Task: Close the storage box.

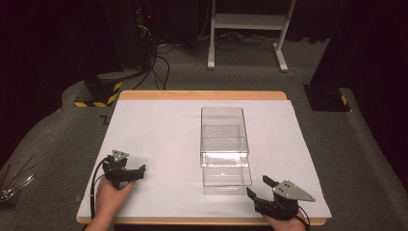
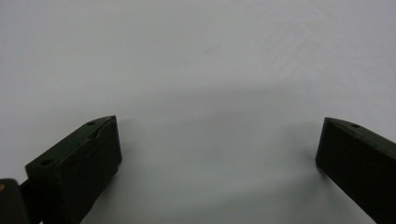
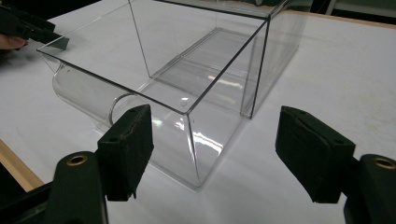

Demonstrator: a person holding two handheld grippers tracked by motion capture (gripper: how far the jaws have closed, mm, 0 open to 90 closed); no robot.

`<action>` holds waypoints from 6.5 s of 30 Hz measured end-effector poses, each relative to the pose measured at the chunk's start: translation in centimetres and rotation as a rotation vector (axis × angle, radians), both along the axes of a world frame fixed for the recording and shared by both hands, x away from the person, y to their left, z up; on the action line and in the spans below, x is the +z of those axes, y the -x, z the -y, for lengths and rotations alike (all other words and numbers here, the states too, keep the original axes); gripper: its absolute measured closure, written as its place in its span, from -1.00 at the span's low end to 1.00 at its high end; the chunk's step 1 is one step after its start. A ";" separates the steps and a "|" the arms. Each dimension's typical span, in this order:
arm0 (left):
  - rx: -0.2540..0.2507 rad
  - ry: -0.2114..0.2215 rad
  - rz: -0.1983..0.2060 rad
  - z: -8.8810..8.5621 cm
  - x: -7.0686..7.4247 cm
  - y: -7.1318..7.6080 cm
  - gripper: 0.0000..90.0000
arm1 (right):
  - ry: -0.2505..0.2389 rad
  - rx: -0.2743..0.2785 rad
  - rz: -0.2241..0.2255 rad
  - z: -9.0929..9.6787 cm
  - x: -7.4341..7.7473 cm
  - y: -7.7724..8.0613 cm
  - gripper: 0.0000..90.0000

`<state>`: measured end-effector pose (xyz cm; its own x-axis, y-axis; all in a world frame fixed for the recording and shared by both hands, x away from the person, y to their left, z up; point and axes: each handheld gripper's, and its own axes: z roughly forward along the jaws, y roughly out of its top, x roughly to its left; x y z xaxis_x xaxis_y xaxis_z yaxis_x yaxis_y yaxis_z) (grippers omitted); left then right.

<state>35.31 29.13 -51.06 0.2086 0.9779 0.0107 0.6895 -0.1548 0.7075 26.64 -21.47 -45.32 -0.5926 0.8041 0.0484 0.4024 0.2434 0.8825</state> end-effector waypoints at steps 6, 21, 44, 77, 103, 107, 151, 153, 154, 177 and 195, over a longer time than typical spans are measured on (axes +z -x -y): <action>0.000 0.000 0.000 0.0 0.0 0.0 -0.99 | 0.015 0.006 -0.012 -0.6 -0.4 -0.3 -0.39; -0.003 0.002 -0.002 0.0 0.0 0.0 -0.99 | 0.024 0.000 -0.016 -1.0 -0.8 -1.0 -0.40; -0.003 0.002 -0.002 0.0 0.0 0.0 -0.99 | 0.031 -0.007 -0.002 -2.1 -0.7 -1.8 -0.42; -0.003 0.001 -0.002 0.0 0.0 0.0 -0.99 | 0.041 -0.059 0.012 -3.7 -1.1 -3.9 -0.43; -0.003 0.002 -0.003 0.0 0.0 0.0 -0.99 | 0.018 -0.092 -0.007 -4.0 -1.5 -6.9 -0.44; -0.003 0.002 -0.003 0.0 0.0 0.0 -0.99 | 0.018 -0.109 -0.002 -4.0 -1.6 -7.3 -0.44; -0.004 0.002 -0.003 0.0 0.0 0.0 -0.99 | 0.008 -0.182 -0.005 -3.2 -1.5 -11.2 -0.44; -0.004 0.002 -0.003 0.0 0.0 0.0 -0.99 | 0.006 -0.186 -0.006 -3.1 -1.5 -11.4 -0.45; -0.004 0.002 -0.003 0.0 0.0 0.0 -0.99 | 0.001 -0.184 -0.012 -3.1 -1.5 -11.4 -0.45; -0.003 0.002 -0.002 0.0 0.0 0.0 -0.99 | 0.001 -0.210 -0.017 -2.2 -1.7 -11.3 -0.39; -0.002 0.000 0.000 0.0 0.0 0.0 -0.99 | -0.009 -0.193 -0.003 0.2 -1.1 -8.3 -0.38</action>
